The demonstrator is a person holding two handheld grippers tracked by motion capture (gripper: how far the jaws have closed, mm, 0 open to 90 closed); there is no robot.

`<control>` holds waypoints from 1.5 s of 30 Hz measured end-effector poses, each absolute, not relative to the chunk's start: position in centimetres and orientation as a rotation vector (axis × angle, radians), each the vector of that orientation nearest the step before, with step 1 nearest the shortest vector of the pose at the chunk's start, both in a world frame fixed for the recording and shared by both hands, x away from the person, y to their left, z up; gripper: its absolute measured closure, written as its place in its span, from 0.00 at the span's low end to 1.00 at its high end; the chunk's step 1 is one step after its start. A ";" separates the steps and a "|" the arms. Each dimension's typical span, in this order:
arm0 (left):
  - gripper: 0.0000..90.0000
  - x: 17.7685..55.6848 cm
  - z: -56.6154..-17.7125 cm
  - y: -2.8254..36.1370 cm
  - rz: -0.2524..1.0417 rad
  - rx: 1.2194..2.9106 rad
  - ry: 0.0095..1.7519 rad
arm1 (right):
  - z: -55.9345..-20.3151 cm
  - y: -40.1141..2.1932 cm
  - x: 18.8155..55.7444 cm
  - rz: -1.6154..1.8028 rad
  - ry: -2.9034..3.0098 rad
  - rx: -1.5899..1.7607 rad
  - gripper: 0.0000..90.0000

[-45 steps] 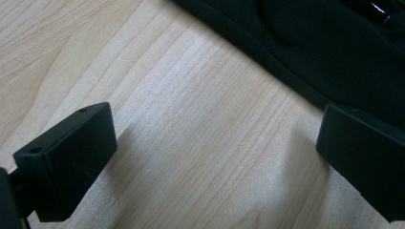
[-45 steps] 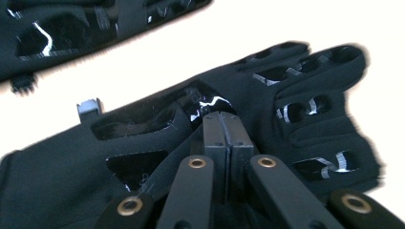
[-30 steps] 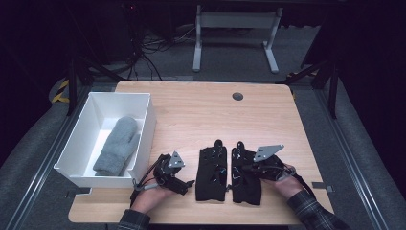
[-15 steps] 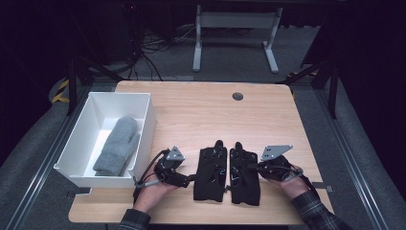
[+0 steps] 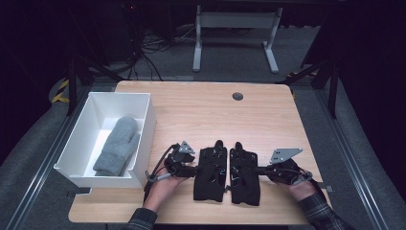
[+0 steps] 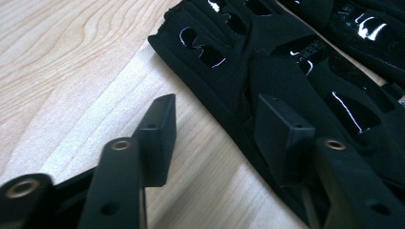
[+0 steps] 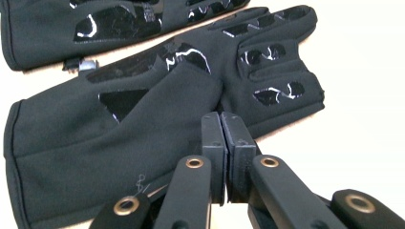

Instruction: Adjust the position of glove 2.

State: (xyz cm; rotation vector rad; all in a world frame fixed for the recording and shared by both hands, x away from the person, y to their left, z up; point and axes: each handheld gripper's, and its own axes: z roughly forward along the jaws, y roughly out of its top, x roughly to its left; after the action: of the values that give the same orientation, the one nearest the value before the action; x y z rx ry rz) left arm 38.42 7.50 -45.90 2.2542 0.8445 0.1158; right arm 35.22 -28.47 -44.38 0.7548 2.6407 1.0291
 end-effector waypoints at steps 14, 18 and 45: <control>0.97 38.6 -45.8 6.6 0.031 2.246 0.880 | -45.1 -28.5 35.2 0.978 2.690 0.758 1.00; 0.99 38.8 -45.6 7.2 -0.003 2.190 0.919 | -45.1 -28.5 35.2 0.979 2.694 0.755 1.00; 1.00 39.0 -41.5 6.7 -0.122 1.932 0.820 | -45.3 -27.0 35.2 1.002 2.712 0.724 1.00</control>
State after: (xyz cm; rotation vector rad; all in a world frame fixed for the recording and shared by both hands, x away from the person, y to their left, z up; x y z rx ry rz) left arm 39.00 6.67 -41.46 1.9322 0.8201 -0.1224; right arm 35.23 -27.00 -45.29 0.7241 2.7118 1.0023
